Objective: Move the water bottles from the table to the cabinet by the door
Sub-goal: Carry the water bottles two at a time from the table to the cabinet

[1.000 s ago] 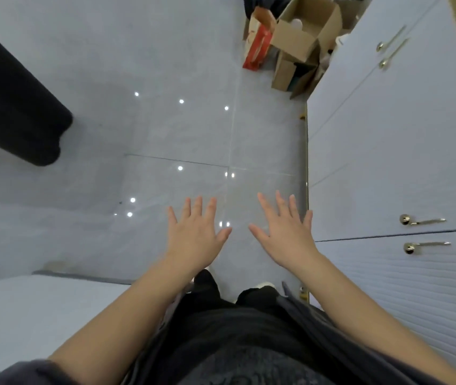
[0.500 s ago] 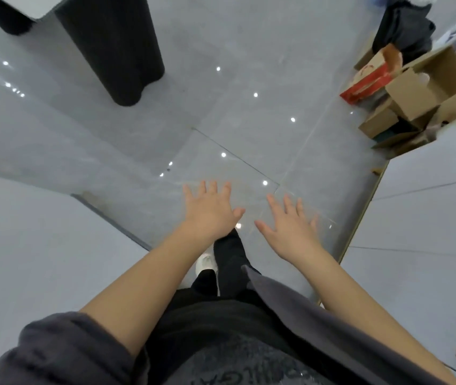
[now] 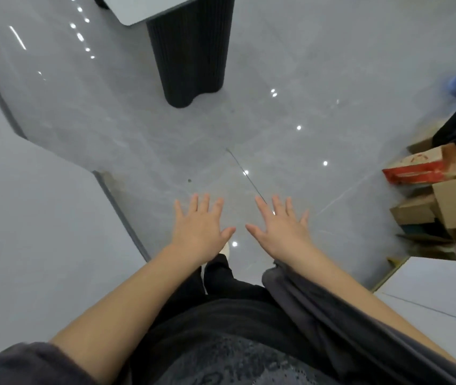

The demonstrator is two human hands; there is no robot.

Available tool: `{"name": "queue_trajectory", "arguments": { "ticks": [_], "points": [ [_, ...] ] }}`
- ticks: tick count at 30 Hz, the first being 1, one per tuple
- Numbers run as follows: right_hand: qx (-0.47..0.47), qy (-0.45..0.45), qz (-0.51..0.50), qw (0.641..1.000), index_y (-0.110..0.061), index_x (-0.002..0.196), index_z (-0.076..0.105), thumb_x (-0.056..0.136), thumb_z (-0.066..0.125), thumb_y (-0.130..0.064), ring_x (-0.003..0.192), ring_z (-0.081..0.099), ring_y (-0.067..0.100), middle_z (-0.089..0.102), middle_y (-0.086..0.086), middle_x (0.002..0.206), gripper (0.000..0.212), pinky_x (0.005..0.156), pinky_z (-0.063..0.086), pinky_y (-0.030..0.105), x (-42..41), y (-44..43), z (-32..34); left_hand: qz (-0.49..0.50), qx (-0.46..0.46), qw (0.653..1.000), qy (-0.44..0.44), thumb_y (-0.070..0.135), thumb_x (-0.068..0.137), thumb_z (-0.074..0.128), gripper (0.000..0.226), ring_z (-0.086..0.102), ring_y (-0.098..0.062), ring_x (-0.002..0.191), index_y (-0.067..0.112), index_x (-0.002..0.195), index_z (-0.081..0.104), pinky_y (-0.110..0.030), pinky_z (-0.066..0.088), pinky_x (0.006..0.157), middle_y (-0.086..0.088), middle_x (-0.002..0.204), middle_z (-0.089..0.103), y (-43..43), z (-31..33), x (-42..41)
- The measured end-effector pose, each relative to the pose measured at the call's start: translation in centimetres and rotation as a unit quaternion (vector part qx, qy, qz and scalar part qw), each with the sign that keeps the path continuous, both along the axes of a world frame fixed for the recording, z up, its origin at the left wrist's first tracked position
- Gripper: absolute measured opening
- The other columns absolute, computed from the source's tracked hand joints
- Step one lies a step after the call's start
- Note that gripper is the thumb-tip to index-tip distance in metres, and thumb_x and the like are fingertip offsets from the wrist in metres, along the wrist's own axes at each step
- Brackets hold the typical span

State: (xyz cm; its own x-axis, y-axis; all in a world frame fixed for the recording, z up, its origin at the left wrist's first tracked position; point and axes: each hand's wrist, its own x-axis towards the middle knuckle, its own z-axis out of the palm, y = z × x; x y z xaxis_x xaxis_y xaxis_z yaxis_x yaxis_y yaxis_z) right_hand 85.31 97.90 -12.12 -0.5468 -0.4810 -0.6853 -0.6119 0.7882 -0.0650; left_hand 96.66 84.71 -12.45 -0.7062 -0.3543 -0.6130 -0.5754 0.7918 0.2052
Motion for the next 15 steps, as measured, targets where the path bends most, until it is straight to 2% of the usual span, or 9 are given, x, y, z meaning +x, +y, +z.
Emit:
{"name": "queue_trajectory", "arguments": {
  "ticks": [8, 15],
  "points": [
    [-0.004, 0.006, 0.052, 0.999, -0.037, 0.154, -0.005, 0.097, 0.027, -0.063, 0.15, -0.011, 0.033, -0.006, 0.006, 0.164, 0.071, 0.116, -0.003, 0.061, -2.9, -8.1, 0.3, 0.052, -0.006, 0.999, 0.006, 0.061, 0.097, 0.025, 0.075, -0.009, -0.028, 0.15, 0.024, 0.155, -0.003, -0.057, -0.003, 0.117, -0.009, 0.163, -0.005, -7.2, -0.2, -2.1],
    [-0.023, 0.022, 0.021, 0.999, -0.038, 0.154, -0.007, 0.097, 0.027, -0.062, 0.149, -0.015, 0.031, -0.012, 0.004, 0.164, 0.071, 0.116, -0.005, 0.061, -5.3, -18.9, 1.3, 0.039, -0.017, 0.998, 0.043, 0.062, 0.096, 0.025, 0.074, -0.008, -0.029, 0.15, 0.025, 0.155, -0.001, -0.058, -0.002, 0.118, -0.008, 0.163, -0.004, -18.3, 0.1, -4.9]
  ]
}}
